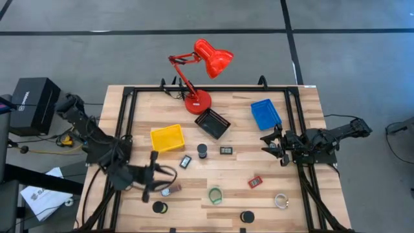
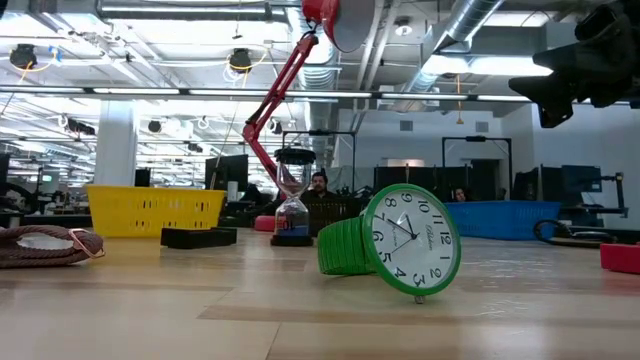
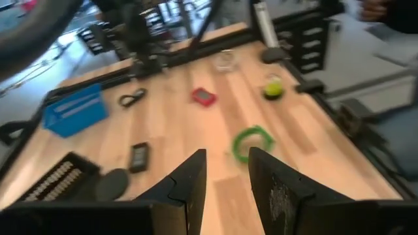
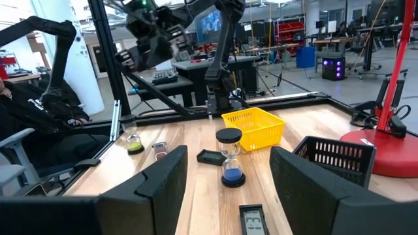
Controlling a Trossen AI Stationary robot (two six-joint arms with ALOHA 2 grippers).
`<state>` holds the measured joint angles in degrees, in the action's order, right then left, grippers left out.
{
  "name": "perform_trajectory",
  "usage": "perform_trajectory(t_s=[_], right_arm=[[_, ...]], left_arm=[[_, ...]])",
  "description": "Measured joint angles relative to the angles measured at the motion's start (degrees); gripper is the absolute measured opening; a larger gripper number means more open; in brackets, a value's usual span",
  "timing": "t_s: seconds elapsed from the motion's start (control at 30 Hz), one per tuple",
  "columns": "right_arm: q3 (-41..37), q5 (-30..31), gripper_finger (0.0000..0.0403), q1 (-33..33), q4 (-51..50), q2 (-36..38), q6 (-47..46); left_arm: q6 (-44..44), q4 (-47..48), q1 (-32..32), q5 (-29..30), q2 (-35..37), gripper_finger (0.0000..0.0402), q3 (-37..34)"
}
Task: Pick & Place Office items
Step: Put the left green hourglass into the yellow bin
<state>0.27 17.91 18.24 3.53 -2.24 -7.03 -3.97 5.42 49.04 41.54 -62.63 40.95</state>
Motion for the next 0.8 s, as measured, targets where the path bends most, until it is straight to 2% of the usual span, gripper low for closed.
perform_trajectory(t_s=[0.17,0.4,0.8], right_arm=[[0.00,0.00,0.0210,0.00,0.00,0.00,-0.48],[0.00,0.00,0.0210,0.00,0.00,0.00,-0.49],[0.00,0.00,0.0210,0.00,0.00,0.00,-0.22]], left_arm=[[-2.89,0.02,4.56,-2.24,0.02,0.0108,-1.64],[-2.52,-0.43,7.27,-13.00,0.00,0.0108,-2.08],[-2.46,-3.89,6.18,-13.55,0.00,0.0108,-2.08]])
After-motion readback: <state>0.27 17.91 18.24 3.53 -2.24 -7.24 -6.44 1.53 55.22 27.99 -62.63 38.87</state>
